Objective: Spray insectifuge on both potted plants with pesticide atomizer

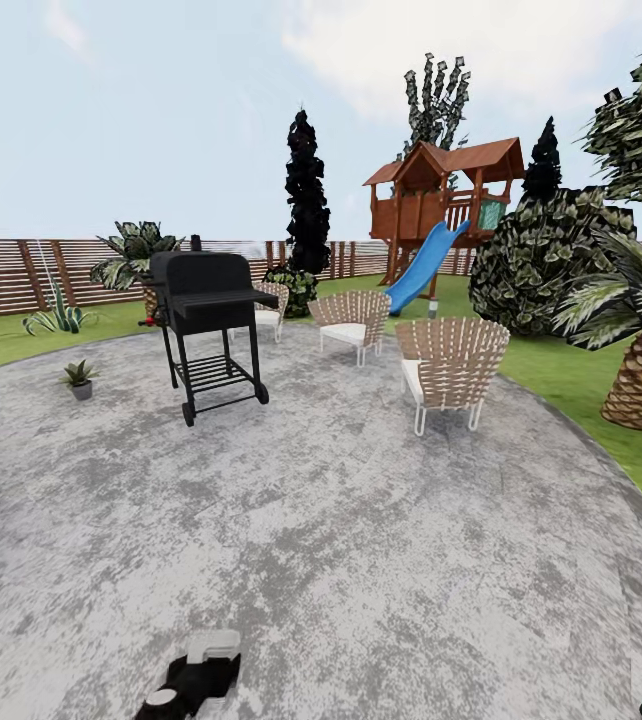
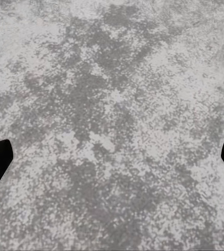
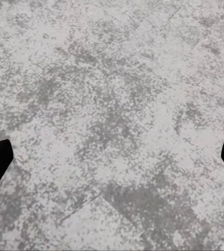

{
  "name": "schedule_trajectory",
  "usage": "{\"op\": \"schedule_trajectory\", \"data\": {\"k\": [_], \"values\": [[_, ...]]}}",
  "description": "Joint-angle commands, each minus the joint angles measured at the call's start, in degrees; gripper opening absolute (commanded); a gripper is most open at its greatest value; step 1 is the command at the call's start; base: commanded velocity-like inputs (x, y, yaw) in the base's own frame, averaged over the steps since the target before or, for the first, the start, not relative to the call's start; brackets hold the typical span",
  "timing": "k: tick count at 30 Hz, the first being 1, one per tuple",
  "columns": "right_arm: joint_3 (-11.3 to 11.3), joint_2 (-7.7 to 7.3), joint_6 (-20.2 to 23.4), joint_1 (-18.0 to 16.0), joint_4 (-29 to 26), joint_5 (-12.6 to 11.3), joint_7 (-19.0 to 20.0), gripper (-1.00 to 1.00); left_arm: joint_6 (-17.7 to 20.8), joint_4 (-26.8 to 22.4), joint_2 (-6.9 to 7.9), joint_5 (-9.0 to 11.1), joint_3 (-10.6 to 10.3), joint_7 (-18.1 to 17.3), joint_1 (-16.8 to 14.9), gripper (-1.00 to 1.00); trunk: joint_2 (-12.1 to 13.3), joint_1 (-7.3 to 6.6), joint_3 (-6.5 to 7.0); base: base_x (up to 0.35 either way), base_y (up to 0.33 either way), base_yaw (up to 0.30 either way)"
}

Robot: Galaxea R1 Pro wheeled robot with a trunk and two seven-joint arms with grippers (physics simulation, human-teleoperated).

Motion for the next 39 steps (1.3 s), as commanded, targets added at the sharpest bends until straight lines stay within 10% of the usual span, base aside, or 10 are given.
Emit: {"op": "schedule_trajectory", "data": {"k": [1,14,39], "values": [[-0.14,0.06,-0.08,-0.02,-1.31,-0.21,-0.04,1.00,-0.06,-0.06,-0.10,0.02,0.03,0.00,-0.47,1.00,-0.03,0.00,-0.06,0.000,0.000,0.000],[-0.54,0.79,-1.89,-0.03,-15.36,-5.59,0.12,1.00,-2.36,-7.74,-0.07,3.18,0.15,0.20,-2.16,1.00,-0.03,0.00,-0.06,0.000,0.000,0.000],[0.12,1.70,-2.61,1.07,-15.47,-7.51,0.06,1.00,-2.87,-11.28,1.10,5.13,1.53,0.38,-0.62,1.00,-0.03,0.00,0.11,0.000,0.000,-0.147]]}}
